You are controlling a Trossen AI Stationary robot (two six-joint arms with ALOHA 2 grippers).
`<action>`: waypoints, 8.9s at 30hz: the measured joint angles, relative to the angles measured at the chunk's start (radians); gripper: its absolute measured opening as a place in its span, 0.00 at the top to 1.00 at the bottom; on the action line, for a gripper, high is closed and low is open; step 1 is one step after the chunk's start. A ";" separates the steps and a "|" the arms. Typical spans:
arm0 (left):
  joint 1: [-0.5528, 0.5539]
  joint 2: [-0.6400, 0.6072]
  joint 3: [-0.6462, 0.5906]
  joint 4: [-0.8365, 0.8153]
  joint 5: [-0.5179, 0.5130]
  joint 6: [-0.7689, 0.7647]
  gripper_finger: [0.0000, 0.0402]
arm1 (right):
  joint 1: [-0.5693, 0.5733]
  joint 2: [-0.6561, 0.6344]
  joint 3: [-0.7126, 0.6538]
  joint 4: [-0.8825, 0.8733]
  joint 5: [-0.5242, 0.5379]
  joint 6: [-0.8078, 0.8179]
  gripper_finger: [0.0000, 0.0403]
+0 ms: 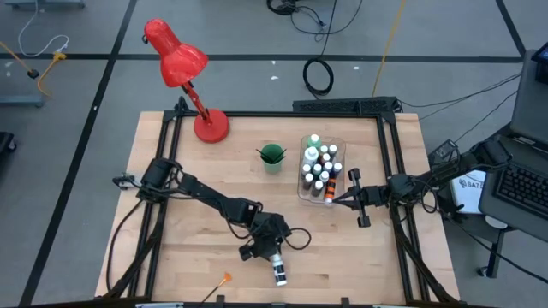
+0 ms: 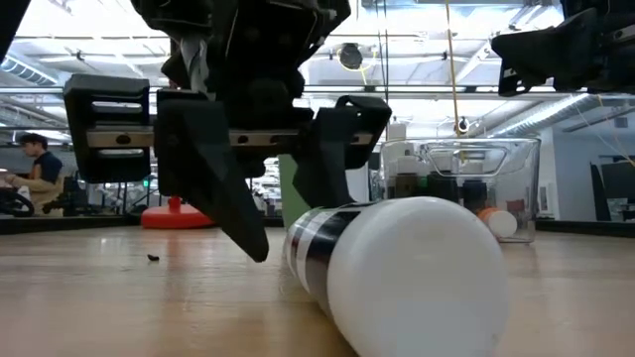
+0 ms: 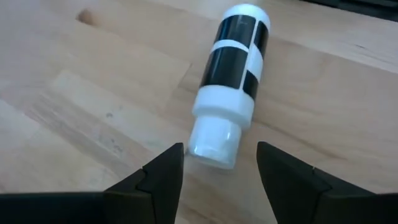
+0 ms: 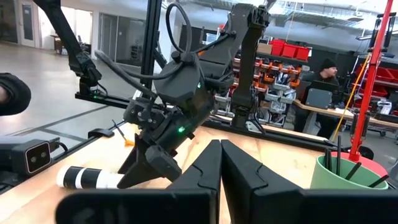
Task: Pick & Place Paint Supplies
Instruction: Put the white paint bottle into the transparent bin
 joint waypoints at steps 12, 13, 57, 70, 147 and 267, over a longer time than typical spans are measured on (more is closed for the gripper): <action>-0.001 -0.002 0.000 0.026 0.047 0.050 0.68 | 0.000 0.000 0.000 0.000 0.000 0.004 0.99; -0.001 -0.002 0.000 0.024 0.049 0.050 0.70 | 0.000 0.000 0.000 0.000 0.000 0.004 0.99; 0.006 -0.002 -0.001 0.051 0.023 -0.224 0.61 | 0.000 0.000 0.000 0.001 0.000 0.019 0.99; -0.020 -0.031 -0.001 -0.045 -0.066 -0.196 0.43 | 0.000 0.000 0.000 0.000 0.000 0.019 0.99; -0.264 -0.802 -1.022 0.864 -0.621 -0.953 0.99 | 0.151 1.247 1.287 -0.843 0.003 0.402 1.00; -0.263 -0.168 -0.366 0.280 -0.714 -1.055 0.75 | 0.334 1.182 1.302 -0.821 0.255 0.467 0.86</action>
